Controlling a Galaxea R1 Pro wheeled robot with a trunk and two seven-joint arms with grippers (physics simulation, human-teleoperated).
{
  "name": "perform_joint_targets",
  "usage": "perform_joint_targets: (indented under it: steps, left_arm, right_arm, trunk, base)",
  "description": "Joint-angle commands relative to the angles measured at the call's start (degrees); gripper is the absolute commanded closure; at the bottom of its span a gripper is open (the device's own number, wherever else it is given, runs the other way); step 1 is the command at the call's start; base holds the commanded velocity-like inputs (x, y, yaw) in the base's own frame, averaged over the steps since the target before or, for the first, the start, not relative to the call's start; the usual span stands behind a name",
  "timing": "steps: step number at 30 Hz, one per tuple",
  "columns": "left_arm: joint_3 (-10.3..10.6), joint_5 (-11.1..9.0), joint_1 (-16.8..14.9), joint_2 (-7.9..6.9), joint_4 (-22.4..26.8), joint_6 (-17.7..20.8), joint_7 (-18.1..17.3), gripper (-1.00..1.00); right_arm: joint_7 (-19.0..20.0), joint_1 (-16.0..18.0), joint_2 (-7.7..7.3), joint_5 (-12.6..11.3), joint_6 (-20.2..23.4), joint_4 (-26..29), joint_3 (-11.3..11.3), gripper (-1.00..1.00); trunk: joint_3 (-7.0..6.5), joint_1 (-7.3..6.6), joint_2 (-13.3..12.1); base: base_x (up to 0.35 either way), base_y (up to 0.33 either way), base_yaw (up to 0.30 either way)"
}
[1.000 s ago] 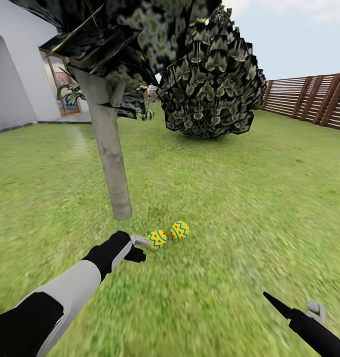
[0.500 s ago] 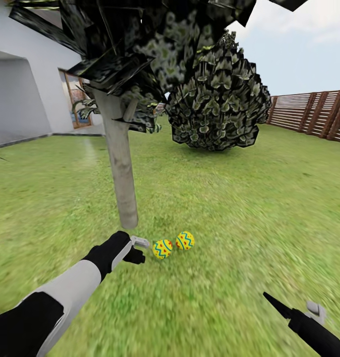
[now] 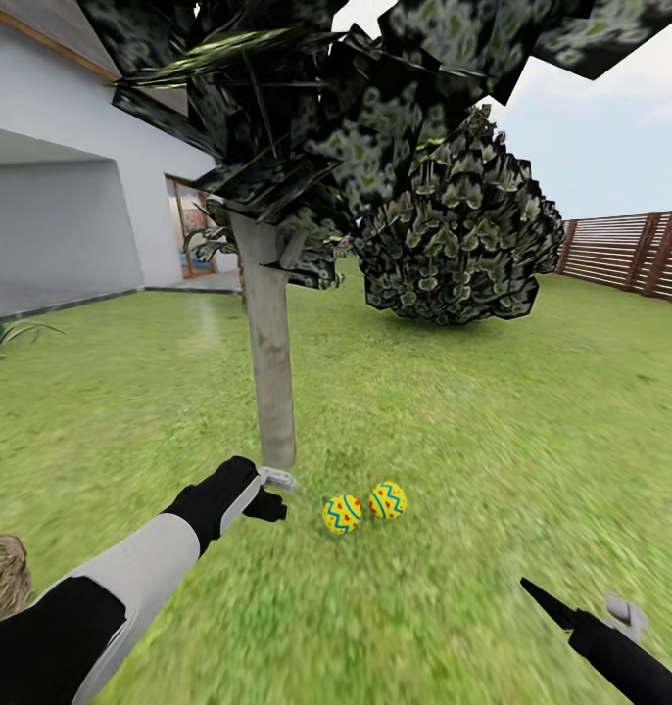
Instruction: Take the three Easter eggs out of the wicker basket on the lawn in the garden, then place them on the lawn next to a single tree (choose any tree) so that all three eggs are next to the same tree and none are left in the basket.
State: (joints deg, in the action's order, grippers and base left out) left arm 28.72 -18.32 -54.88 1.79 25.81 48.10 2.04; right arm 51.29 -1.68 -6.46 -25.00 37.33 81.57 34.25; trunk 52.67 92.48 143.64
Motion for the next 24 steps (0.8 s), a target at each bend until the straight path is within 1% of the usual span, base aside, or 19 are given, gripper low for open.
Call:
perform_joint_targets:
  steps: [1,24]
  left_arm:
    - [0.37,-0.4,-0.05,-0.03,0.03,0.15,0.22,-1.0]
    - [0.37,-0.31,-0.05,-0.03,0.03,0.15,0.24,-1.0]
  right_arm:
    - [-0.02,-0.01,0.0,-0.29,0.38,0.03,0.03,-1.0]
    - [-0.05,0.01,0.08,-0.23,0.38,-0.16,-0.21,-1.0]
  trunk:
    - [-0.26,-0.03,0.0]
    - [-7.15,-0.62,-0.31]
  base:
    - [0.0,0.0,0.198]
    - [0.0,0.0,0.198]
